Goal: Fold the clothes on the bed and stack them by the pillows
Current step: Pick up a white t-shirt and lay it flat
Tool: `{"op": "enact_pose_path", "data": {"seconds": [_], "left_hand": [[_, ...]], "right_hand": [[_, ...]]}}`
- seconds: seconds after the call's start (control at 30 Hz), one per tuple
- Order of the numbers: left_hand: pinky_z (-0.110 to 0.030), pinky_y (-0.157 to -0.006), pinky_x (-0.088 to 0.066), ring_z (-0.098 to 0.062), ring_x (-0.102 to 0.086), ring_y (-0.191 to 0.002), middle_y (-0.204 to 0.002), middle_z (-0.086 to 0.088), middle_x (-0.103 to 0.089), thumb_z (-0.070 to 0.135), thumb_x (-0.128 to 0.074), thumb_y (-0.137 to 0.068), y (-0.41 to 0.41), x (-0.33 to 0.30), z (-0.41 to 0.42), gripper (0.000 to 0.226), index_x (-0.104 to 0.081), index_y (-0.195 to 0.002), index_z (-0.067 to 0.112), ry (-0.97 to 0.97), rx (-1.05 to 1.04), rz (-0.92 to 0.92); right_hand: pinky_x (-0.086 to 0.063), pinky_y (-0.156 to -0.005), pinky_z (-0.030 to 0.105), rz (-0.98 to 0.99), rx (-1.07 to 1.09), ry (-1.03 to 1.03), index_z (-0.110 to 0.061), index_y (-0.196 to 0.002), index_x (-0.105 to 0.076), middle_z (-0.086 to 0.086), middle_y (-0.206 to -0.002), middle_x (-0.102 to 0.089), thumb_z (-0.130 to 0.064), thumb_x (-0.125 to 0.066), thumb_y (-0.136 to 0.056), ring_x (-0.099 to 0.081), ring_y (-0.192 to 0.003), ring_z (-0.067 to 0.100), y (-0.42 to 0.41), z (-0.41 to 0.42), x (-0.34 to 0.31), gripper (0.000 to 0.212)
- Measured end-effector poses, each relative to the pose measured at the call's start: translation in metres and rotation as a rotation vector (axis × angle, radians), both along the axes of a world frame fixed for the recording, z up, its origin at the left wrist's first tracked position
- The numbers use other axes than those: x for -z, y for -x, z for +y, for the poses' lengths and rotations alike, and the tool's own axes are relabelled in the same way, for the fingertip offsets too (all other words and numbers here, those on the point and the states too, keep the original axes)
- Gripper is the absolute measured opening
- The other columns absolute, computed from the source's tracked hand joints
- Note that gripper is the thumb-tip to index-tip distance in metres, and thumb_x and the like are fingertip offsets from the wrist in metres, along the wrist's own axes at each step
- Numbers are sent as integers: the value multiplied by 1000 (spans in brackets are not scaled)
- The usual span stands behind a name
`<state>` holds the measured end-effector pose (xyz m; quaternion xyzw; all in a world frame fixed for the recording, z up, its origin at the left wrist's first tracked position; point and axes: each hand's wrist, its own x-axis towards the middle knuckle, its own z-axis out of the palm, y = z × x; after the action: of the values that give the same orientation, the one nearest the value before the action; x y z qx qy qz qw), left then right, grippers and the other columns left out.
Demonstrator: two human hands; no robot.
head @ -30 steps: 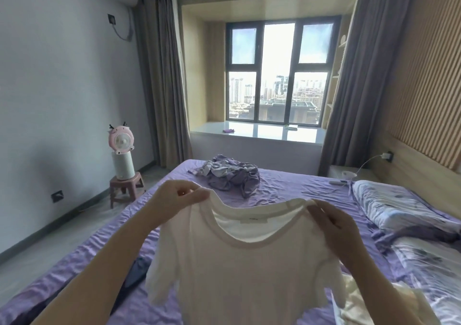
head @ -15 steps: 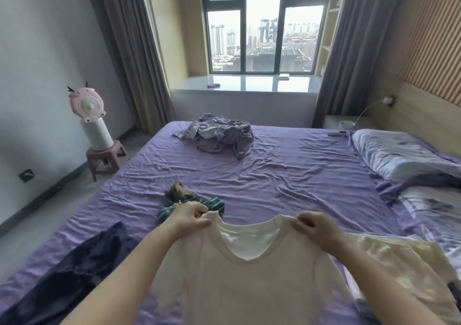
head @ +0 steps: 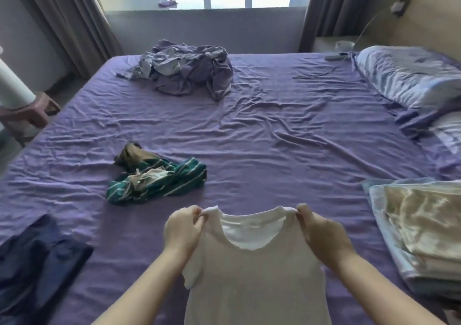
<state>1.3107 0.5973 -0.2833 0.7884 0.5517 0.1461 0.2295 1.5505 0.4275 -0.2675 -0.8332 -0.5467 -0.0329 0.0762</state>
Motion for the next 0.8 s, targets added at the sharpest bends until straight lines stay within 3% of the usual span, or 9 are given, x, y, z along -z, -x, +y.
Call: {"op": "enact_pose_path", "data": {"seconds": [0.1, 0.17, 0.27, 0.37, 0.53, 0.6, 0.7, 0.8], "left_hand": [[-35, -75, -39, -28, -56, -88, -87, -2, -69, 36, -58, -89, -22, 13, 31, 16, -71, -91, 25, -200, -30, 107], [-36, -79, -33, -26, -52, -94, -93, 1, -67, 40, -55, -90, -34, 25, 43, 19, -69, -94, 29, -248, -43, 202], [-38, -93, -28, -22, -45, -110, -110, 5, -62, 40, -58, -88, -48, 49, 43, 21, -65, -106, 31, -216, -7, 256], [-48, -99, -36, -32, -56, -108, -107, -2, -63, 22, -73, -75, -57, 73, 20, 24, -68, -99, 22, -269, 185, 184], [-54, -89, -49, -30, -65, -103, -104, 0, -68, 19, -89, -49, -82, 95, -21, 44, -72, -89, 26, -199, 517, 192], [-49, -93, -47, -32, -61, -110, -111, -1, -67, 18, -85, -61, -98, 102, -27, 38, -72, -96, 26, -145, 568, 166], [-38, -114, -17, -24, -22, -142, -149, 5, -35, 16, -46, -93, -124, 109, -26, 43, -47, -133, 33, -34, 600, 202], [-32, -115, -14, -20, -7, -144, -157, 6, -15, 7, -38, -90, -150, 112, -18, 64, -25, -145, 35, 6, 638, 210]], "right_hand": [[-37, -31, 26, -60, 88, 23, -8, -75, -58, 1, -49, -55, -14, -81, -69, -54, -32, 27, -12, 35, 13, 25], [-39, -47, 30, 14, 194, 40, -12, -90, -53, 1, -75, -64, -31, -59, -89, -65, -60, 30, -20, 55, 28, 19], [-41, -73, 36, 409, 283, 19, -14, -113, -49, 3, -109, -62, -36, -46, -96, -59, -100, 30, -23, 72, 56, 28], [-36, -94, 37, 585, 287, 55, -13, -126, -48, 6, -124, -58, -30, -46, -97, -52, -119, 26, -21, 66, 82, 34], [-33, -103, 32, 734, 429, 165, -13, -137, -41, 5, -138, -50, -9, -39, -94, -45, -127, 21, -39, 29, 99, 43], [-31, -107, 32, 727, 370, 296, -17, -139, -41, 0, -141, -46, -6, -41, -88, -39, -132, 17, -48, 17, 99, 52], [-43, -93, 37, 762, 253, 345, -29, -123, -56, -9, -115, -63, -24, -45, -74, -53, -111, 14, -51, 11, 90, 50], [-44, -87, 33, 805, 239, 279, -31, -110, -62, -11, -100, -64, -36, -56, -80, -55, -98, 13, -53, 4, 93, 30]]}}
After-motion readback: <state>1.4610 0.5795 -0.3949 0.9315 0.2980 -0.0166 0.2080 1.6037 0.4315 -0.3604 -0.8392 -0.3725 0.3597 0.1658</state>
